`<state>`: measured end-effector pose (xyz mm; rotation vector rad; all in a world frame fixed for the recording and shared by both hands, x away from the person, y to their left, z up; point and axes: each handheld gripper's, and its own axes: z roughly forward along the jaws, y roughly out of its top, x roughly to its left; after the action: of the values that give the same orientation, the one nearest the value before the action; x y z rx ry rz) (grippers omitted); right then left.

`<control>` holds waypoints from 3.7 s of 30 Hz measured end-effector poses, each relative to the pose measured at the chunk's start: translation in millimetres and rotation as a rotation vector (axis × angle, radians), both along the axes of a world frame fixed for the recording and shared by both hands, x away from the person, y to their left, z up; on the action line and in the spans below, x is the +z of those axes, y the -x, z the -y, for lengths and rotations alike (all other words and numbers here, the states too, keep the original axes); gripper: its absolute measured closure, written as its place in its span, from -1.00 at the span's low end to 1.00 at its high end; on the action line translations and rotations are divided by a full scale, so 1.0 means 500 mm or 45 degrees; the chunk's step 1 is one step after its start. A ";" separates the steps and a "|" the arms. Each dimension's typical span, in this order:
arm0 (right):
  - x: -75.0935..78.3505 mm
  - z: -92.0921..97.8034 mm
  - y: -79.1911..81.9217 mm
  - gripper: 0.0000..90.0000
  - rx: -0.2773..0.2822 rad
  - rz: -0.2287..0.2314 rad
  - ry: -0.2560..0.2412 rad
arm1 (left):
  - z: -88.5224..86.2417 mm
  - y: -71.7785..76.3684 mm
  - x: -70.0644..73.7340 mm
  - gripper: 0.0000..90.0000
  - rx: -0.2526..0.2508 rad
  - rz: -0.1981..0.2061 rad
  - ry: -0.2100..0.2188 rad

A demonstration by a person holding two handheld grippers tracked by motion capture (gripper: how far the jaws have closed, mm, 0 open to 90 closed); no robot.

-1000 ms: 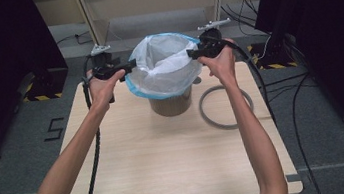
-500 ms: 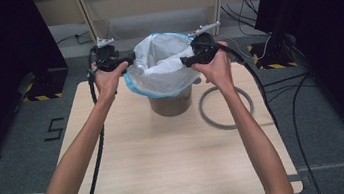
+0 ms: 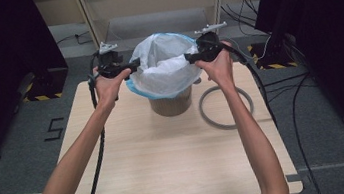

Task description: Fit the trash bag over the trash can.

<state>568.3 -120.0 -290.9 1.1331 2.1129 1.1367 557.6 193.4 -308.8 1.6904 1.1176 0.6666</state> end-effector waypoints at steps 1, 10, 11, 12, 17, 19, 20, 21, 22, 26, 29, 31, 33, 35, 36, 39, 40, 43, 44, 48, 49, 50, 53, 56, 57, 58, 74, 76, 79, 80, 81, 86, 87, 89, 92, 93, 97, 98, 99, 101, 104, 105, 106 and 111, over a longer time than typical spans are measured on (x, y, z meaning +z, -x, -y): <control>0.001 -0.003 0.006 -0.14 0.006 0.006 0.003 | 0.000 -0.006 -0.002 -0.36 0.013 0.002 0.001; 0.043 0.004 -0.004 -0.16 -0.027 0.019 0.000 | -0.006 -0.064 -0.003 -0.34 0.095 -0.027 0.027; 0.042 0.008 -0.014 -0.16 -0.034 0.012 0.006 | -0.007 -0.061 -0.002 -0.34 0.094 -0.019 0.027; 0.039 0.011 -0.023 -0.16 -0.043 -0.006 0.022 | -0.008 -0.056 0.000 -0.34 0.083 -0.016 0.028; 0.011 0.016 -0.037 -0.10 -0.049 -0.039 0.026 | -0.010 -0.015 0.012 -0.38 0.005 -0.007 0.034; 0.004 0.010 -0.026 -0.10 -0.033 -0.024 0.022 | -0.008 0.000 0.013 -0.41 -0.029 -0.005 0.031; 0.004 0.007 -0.019 -0.11 -0.027 -0.009 0.022 | -0.004 0.007 0.012 -0.41 -0.047 0.000 0.020; 0.005 0.002 -0.011 -0.15 -0.019 -0.017 0.034 | -0.002 0.010 0.011 -0.41 -0.053 0.004 0.011; 0.005 -0.002 -0.006 -0.15 -0.015 -0.017 0.042 | 0.002 0.011 0.010 -0.41 -0.057 0.003 0.001; 0.012 -0.017 0.014 -0.18 0.009 -0.026 0.058 | 0.001 -0.009 0.003 -0.40 -0.020 -0.009 -0.030; 0.024 -0.012 0.013 -0.18 -0.004 -0.006 0.035 | -0.009 -0.034 0.001 -0.39 0.037 0.035 -0.052; 0.034 -0.003 0.003 -0.18 -0.034 0.018 0.006 | -0.015 -0.052 -0.003 -0.40 0.041 0.020 -0.019; 0.037 0.005 -0.014 -0.18 -0.048 0.010 -0.018 | -0.018 -0.065 -0.004 -0.42 0.049 -0.005 0.022; 0.034 0.008 -0.030 -0.18 -0.065 -0.016 0.014 | -0.018 -0.070 -0.003 -0.38 0.064 -0.005 0.026; 0.030 0.008 -0.034 -0.18 -0.079 -0.024 0.037 | -0.017 -0.068 -0.002 -0.38 0.051 -0.008 0.024; 0.012 0.000 -0.026 -0.18 -0.046 -0.035 0.063 | -0.015 -0.047 0.008 -0.39 0.033 0.004 0.001; 0.007 -0.004 -0.021 -0.18 -0.036 -0.036 0.074 | -0.016 -0.040 0.012 -0.40 0.024 0.012 0.007; 0.004 -0.015 -0.001 -0.16 -0.015 -0.017 0.054 | -0.014 -0.008 0.026 -0.41 0.001 0.054 -0.024; 0.003 -0.020 0.007 -0.16 -0.010 -0.021 0.050 | -0.012 0.001 0.028 -0.41 -0.017 0.049 -0.045; 0.015 -0.030 0.021 -0.19 0.007 -0.018 0.067 | 0.001 0.017 0.024 -0.41 -0.053 0.038 -0.086; 0.019 -0.029 0.020 -0.19 0.006 -0.010 0.059 | 0.005 0.013 0.020 -0.41 -0.047 0.029 -0.106; 0.027 -0.024 0.017 -0.19 -0.005 -0.003 0.025 | 0.006 0.008 0.016 -0.41 -0.038 0.019 -0.116; 0.040 0.001 0.001 -0.19 -0.070 0.024 -0.002 | 0.002 -0.011 0.009 -0.40 -0.002 0.011 -0.104; 0.039 0.027 -0.019 -0.17 -0.143 0.012 -0.001 | -0.002 -0.027 0.008 -0.39 0.028 0.004 -0.088; 0.035 0.035 -0.024 -0.16 -0.154 0.002 -0.009 | -0.003 -0.034 0.007 -0.38 0.039 0.008 -0.090; 0.029 0.041 -0.028 -0.15 -0.161 -0.011 -0.011 | -0.004 -0.038 0.007 -0.39 0.045 0.004 -0.083; -0.079 0.065 -0.058 1.00 -0.002 -0.151 0.088 | -0.018 -0.054 0.001 -0.38 0.065 0.002 -0.001; -0.104 0.067 -0.060 1.00 0.011 -0.180 0.092 | -0.019 -0.052 -0.001 -0.38 0.058 0.000 0.009; -0.142 0.066 -0.062 1.00 0.033 -0.217 0.125 | -0.019 -0.046 -0.004 -0.39 0.043 0.007 0.021; -0.155 0.066 -0.062 1.00 0.039 -0.229 0.140 | -0.020 -0.043 -0.005 -0.39 0.038 0.010 0.026; -0.170 0.066 -0.063 1.00 0.045 -0.244 0.146 | -0.021 -0.040 -0.005 -0.39 0.033 0.013 0.032; -0.219 0.067 -0.063 1.00 0.051 -0.279 0.167 | -0.032 -0.021 -0.006 -0.39 0.010 0.030 0.070; -0.225 0.068 -0.063 1.00 0.051 -0.282 0.176 | -0.035 -0.016 -0.007 -0.39 0.002 0.034 0.079; -0.235 0.070 -0.062 0.98 0.052 -0.277 0.171 | -0.039 -0.008 -0.012 -0.40 -0.018 0.032 0.114; -0.223 0.076 -0.057 0.48 -0.016 -0.264 0.141 | -0.044 0.006 -0.015 -0.40 -0.031 0.045 0.149; -0.223 0.076 -0.057 0.48 -0.016 -0.264 0.141 | -0.044 0.006 -0.015 -0.40 -0.031 0.045 0.149; -0.140 0.090 -0.031 0.20 -0.067 -0.152 0.059 | -0.049 0.034 -0.014 -0.41 -0.075 0.052 0.112; -0.123 0.090 -0.022 0.19 -0.065 -0.133 0.044 | -0.051 0.040 -0.014 -0.41 -0.082 0.057 0.112; -0.108 0.089 -0.014 0.18 -0.055 -0.113 0.040 | -0.052 0.044 -0.015 -0.41 -0.087 0.057 0.112; -0.089 0.082 0.004 0.17 -0.021 -0.098 0.046 | -0.058 0.056 -0.020 -0.41 -0.107 0.049 0.102; -0.071 0.071 0.035 0.16 0.025 -0.081 0.061 | -0.066 0.074 -0.031 -0.42 -0.128 0.040 0.098; -0.069 0.068 0.043 0.17 0.040 -0.085 0.064 | -0.069 0.079 -0.034 -0.42 -0.136 0.036 0.097; -0.068 0.067 0.048 0.18 0.052 -0.083 0.072 | -0.072 0.085 -0.039 -0.42 -0.143 0.033 0.095; -0.064 0.071 0.076 0.18 0.100 -0.073 0.060 | -0.091 0.108 -0.062 -0.42 -0.165 0.018 0.108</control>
<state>530.1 -155.7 -323.1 1.0814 2.2342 1.0950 503.5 238.8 -340.1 1.6672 1.0036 0.5411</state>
